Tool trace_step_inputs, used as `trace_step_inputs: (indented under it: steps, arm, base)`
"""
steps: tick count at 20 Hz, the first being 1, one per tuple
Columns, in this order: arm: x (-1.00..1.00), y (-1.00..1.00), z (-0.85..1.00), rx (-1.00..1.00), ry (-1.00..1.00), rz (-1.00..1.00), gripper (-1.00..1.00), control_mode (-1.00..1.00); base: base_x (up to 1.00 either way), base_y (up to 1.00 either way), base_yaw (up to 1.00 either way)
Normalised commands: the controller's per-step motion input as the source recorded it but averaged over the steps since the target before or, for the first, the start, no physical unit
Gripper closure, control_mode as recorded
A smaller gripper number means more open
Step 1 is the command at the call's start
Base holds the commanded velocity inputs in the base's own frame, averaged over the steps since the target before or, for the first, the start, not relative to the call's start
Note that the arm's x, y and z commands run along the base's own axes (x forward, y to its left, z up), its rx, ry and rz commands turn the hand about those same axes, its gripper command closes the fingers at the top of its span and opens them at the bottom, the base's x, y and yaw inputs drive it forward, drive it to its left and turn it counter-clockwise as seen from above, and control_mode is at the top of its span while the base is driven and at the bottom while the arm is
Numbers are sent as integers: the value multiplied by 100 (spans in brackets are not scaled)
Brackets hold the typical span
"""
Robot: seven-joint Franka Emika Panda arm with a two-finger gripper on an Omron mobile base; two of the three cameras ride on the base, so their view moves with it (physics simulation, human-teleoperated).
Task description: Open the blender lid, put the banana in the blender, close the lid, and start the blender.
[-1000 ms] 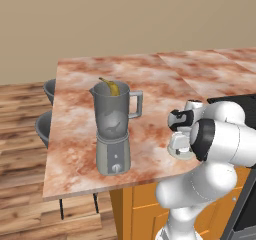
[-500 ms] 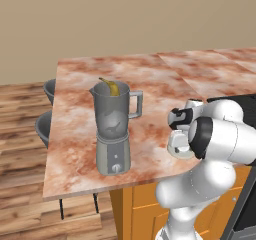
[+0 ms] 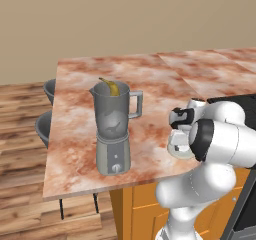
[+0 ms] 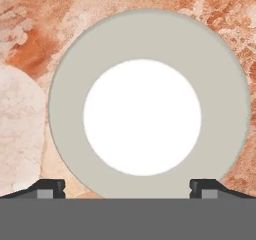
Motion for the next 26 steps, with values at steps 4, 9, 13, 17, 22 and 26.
trace_step_inputs:
  steps: [4,9,13,17,22,26]
  arm:
    - [3,0,-11,-3,0,-3,-100,-100]
    - [9,0,-24,-8,-1,-3,-100,-100]
    - [2,0,0,-11,-5,-4,-100,-100]
    - [8,0,0,-8,-6,-4,-100,-100]
    - [3,0,-13,-2,-2,-2,-100,-100]
    - [0,-4,-50,0,0,0,-100,-100]
  base:
    - [0,0,0]
    - [0,0,0]
    - [0,0,0]
    - [0,0,0]
    - [0,0,0]
    - [0,0,0]
